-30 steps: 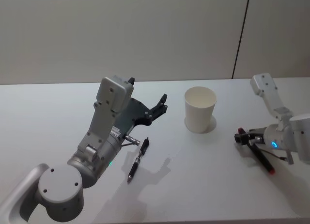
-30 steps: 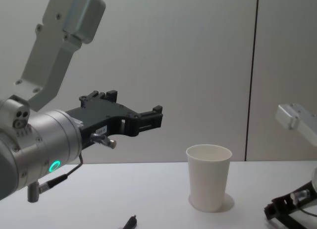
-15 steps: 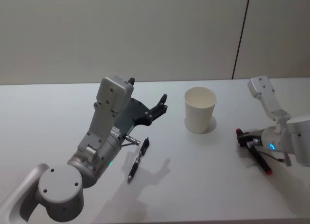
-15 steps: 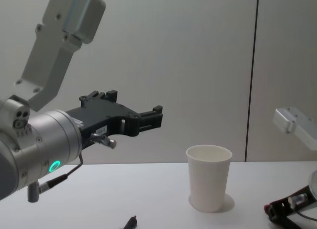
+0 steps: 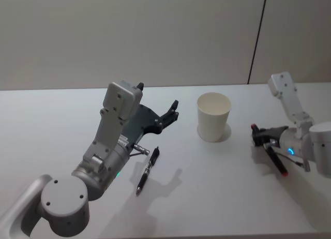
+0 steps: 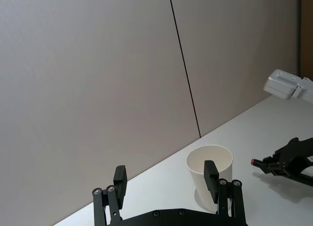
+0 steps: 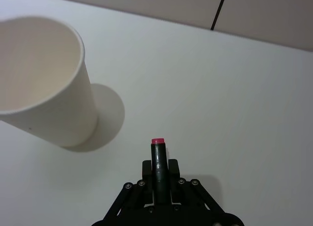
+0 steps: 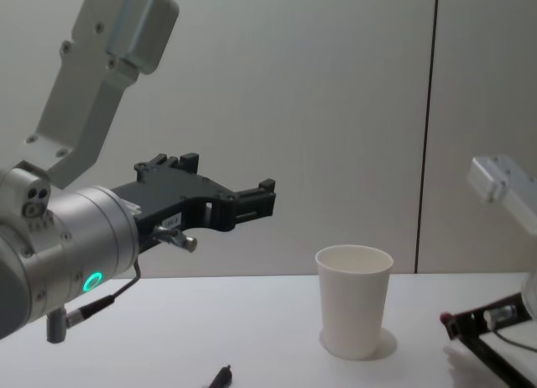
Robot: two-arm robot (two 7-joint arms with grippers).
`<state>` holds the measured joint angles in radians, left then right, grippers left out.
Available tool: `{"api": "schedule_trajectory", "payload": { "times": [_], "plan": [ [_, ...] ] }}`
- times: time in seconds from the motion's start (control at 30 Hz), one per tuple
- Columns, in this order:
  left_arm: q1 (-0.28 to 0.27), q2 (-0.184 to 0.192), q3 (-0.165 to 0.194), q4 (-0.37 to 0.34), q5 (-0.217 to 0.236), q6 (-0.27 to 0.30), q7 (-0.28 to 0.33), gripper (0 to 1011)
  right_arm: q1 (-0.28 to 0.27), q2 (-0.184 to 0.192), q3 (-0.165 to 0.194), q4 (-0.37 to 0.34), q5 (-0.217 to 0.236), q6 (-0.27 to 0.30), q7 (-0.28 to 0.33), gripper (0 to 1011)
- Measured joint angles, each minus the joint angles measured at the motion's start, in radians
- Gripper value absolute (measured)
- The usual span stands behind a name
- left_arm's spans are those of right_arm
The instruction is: Place the pen into the pen holder.
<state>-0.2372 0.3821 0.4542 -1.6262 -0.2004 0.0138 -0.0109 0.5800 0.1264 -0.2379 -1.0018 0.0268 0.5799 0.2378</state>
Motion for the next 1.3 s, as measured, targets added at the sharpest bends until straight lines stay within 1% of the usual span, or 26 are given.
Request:
{"api": "schedule_trajectory", "payload": {
  "times": [0.03,0.23,0.33,0.37,0.4,0.47,0.57,0.63,0.7,0.77,0.8,0.9,1.0,1.1,1.13,1.17,1.23,1.3],
  "plan": [
    [0.0,0.0,0.0,0.0,0.0,0.0,0.0,1003,-0.003,0.001,0.001,-0.008,0.002,-0.016,-0.002,181],
    [0.0,0.0,0.0,0.0,0.0,0.0,0.0,1003,-0.012,0.004,0.006,-0.034,0.008,-0.07,-0.008,181],
    [0.0,0.0,0.0,0.0,0.0,0.0,0.0,1003,-0.017,0.006,0.009,-0.052,0.013,-0.116,-0.012,181],
    [0.0,0.0,0.0,0.0,0.0,0.0,0.0,1003,-0.017,0.006,0.009,-0.052,0.013,-0.116,-0.012,181],
    [0.0,0.0,0.0,0.0,0.0,0.0,0.0,1003,-0.019,0.007,0.01,-0.058,0.014,-0.134,-0.014,181],
    [0.0,0.0,0.0,0.0,0.0,0.0,0.0,1003,-0.021,0.007,0.011,-0.065,0.016,-0.152,-0.015,181],
    [0.0,0.0,0.0,0.0,0.0,0.0,0.0,1003,-0.024,0.008,0.011,-0.079,0.02,-0.202,-0.018,182],
    [0.0,0.0,0.0,0.0,0.0,0.0,0.0,1003,-0.024,0.008,0.011,-0.081,0.02,-0.212,-0.019,181],
    [0.0,0.0,0.0,0.0,0.0,0.0,0.0,1003,-0.025,0.007,0.011,-0.089,0.022,-0.255,-0.022,181],
    [0.0,0.0,0.0,0.0,0.0,0.0,0.0,1003,-0.026,0.006,0.011,-0.093,0.023,-0.275,-0.024,181],
    [0.0,0.0,0.0,0.0,0.0,0.0,0.0,1003,-0.026,0.005,0.01,-0.095,0.024,-0.3,-0.026,181],
    [0.0,0.0,0.0,0.0,0.0,0.0,0.0,1003,-0.026,0.003,0.009,-0.098,0.024,-0.332,-0.029,181],
    [0.0,0.0,0.0,0.0,0.0,0.0,0.0,1003,-0.023,-0.001,0.006,-0.098,0.024,-0.388,-0.034,181],
    [0.0,0.0,0.0,0.0,0.0,0.0,0.0,1003,-0.02,-0.005,0.003,-0.097,0.024,-0.431,-0.037,181],
    [0.0,0.0,0.0,0.0,0.0,0.0,0.0,1003,-0.017,-0.007,0.001,-0.093,0.024,-0.456,-0.039,181],
    [0.0,0.0,0.0,0.0,0.0,0.0,0.0,1003,-0.017,-0.007,0.001,-0.093,0.024,-0.456,-0.039,181],
    [0.0,0.0,0.0,0.0,0.0,0.0,0.0,1003,-0.01,-0.014,-0.004,-0.083,0.024,-0.51,-0.043,181],
    [0.0,0.0,0.0,0.0,0.0,0.0,0.0,1003,-0.005,-0.017,-0.006,-0.077,0.024,-0.538,-0.046,181]
  ]
}}
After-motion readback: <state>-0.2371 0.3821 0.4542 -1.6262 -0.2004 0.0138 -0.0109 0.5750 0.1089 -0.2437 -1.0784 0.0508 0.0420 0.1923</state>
